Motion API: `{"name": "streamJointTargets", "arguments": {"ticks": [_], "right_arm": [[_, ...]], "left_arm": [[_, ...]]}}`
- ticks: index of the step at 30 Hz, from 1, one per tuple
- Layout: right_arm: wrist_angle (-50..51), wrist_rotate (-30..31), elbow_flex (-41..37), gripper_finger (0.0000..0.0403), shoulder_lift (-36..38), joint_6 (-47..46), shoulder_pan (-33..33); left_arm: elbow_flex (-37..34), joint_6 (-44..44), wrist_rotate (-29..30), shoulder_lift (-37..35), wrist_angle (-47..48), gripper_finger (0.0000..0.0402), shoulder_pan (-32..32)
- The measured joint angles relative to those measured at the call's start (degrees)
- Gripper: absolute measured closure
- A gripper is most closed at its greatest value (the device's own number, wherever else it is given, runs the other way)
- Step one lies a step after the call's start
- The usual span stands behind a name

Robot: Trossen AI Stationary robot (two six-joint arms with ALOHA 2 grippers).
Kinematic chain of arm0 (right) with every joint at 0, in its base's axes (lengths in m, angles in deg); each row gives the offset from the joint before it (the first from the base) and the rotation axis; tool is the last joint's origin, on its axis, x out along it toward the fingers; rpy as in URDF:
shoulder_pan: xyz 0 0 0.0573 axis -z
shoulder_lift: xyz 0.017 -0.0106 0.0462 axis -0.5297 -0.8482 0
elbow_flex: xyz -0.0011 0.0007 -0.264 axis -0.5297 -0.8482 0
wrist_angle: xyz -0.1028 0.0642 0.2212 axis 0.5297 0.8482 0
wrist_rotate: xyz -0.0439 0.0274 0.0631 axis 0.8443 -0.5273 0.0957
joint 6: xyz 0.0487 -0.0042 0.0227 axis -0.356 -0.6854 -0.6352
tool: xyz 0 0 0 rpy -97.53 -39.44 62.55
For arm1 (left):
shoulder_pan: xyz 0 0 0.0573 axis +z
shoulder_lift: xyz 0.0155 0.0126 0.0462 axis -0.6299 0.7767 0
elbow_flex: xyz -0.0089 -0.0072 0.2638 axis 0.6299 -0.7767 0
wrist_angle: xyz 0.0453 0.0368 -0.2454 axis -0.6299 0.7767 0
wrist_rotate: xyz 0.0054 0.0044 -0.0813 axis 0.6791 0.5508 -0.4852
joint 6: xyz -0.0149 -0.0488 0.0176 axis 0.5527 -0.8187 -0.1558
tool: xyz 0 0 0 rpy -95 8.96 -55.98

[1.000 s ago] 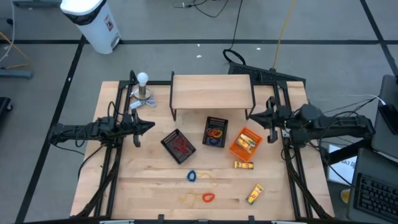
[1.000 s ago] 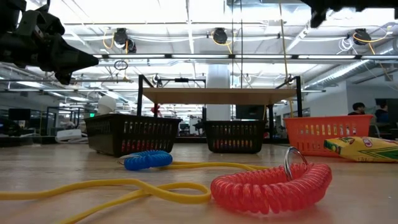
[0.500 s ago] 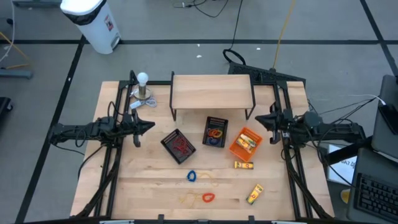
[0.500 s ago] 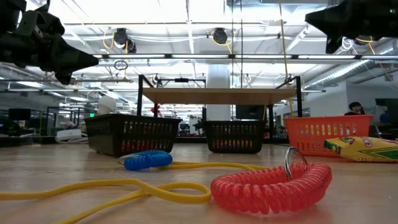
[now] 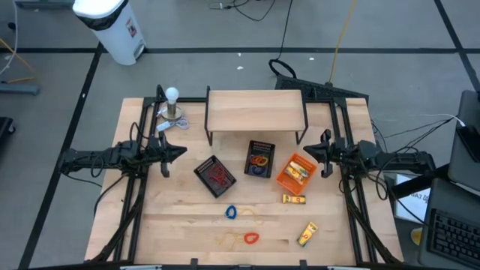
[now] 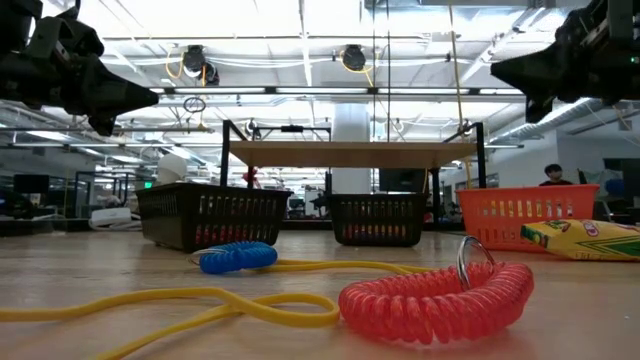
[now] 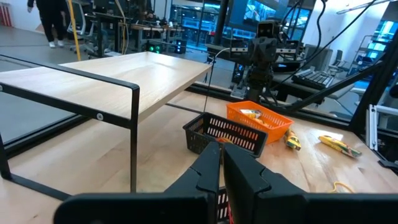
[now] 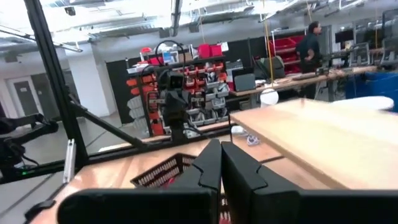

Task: Pick & Place Office Desk Supplies
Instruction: Put the crayon box into the orange bin

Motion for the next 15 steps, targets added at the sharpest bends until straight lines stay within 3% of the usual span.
{"name": "streamJointTargets", "arguments": {"ticks": [15], "right_arm": [[1.3, -0.3, -0.7, 0.0403, 0.2, 0.2, 0.0]], "left_arm": [[0.0, 0.0, 0.0, 0.0, 0.0, 0.0378, 0.0]]}}
